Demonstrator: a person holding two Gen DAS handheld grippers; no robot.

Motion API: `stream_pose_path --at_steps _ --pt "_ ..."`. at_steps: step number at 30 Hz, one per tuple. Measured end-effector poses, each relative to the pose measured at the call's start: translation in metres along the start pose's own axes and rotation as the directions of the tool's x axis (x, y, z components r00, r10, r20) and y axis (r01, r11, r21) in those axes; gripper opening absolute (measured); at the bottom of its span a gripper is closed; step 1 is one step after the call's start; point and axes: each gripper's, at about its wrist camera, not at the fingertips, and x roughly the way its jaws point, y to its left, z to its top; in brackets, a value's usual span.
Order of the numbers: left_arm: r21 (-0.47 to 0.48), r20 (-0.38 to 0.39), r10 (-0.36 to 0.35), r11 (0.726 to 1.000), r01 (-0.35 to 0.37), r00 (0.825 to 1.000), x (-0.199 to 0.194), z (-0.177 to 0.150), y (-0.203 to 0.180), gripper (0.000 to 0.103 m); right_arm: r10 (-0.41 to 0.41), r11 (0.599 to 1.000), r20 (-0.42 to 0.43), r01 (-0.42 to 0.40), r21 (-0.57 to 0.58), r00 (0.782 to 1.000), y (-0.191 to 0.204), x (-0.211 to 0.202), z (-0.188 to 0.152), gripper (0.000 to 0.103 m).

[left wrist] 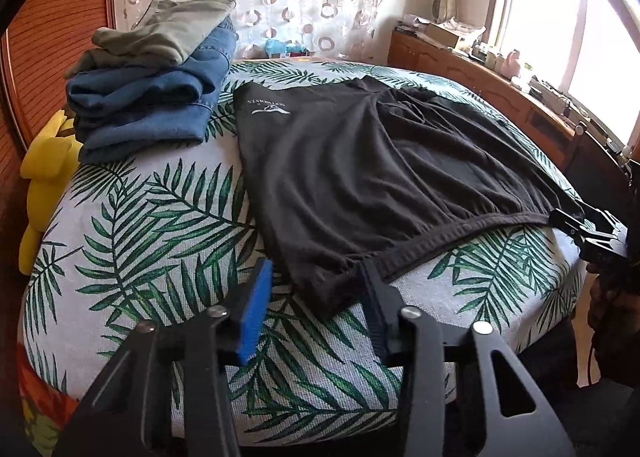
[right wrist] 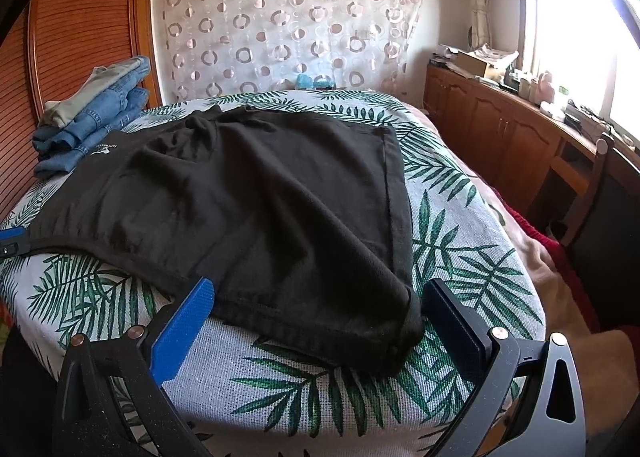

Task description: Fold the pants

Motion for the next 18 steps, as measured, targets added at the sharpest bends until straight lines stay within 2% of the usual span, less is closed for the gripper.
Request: stream_pose_path --at_steps 1,4,8,11,18 --pt "-0.002 -0.006 -0.012 1.000 0.012 1.000 0.000 0.002 0.000 0.034 0.000 1.000 0.002 0.000 0.000 1.000 0.003 -0.005 0.000 0.103" --pt "0.009 -0.011 -0.026 1.000 0.026 1.000 0.002 0.003 -0.003 0.024 0.002 1.000 0.007 -0.002 0.001 1.000 -0.001 -0.008 -0.003 0.103" --pt "0.039 -0.013 -0.010 0.999 0.010 1.000 0.002 0.008 -0.009 0.008 0.012 1.000 0.014 -0.012 0.000 1.000 -0.008 0.001 -0.004 0.103" --pt "0.044 0.008 -0.036 0.998 0.036 0.999 -0.005 0.015 -0.010 0.007 0.019 1.000 0.018 -0.019 0.001 1.000 -0.024 0.027 -0.004 0.103" --pt "0.083 0.055 -0.088 0.993 0.083 0.995 -0.022 0.040 -0.023 0.006 0.022 1.000 0.019 -0.022 0.001 1.000 -0.028 0.037 -0.005 0.103"
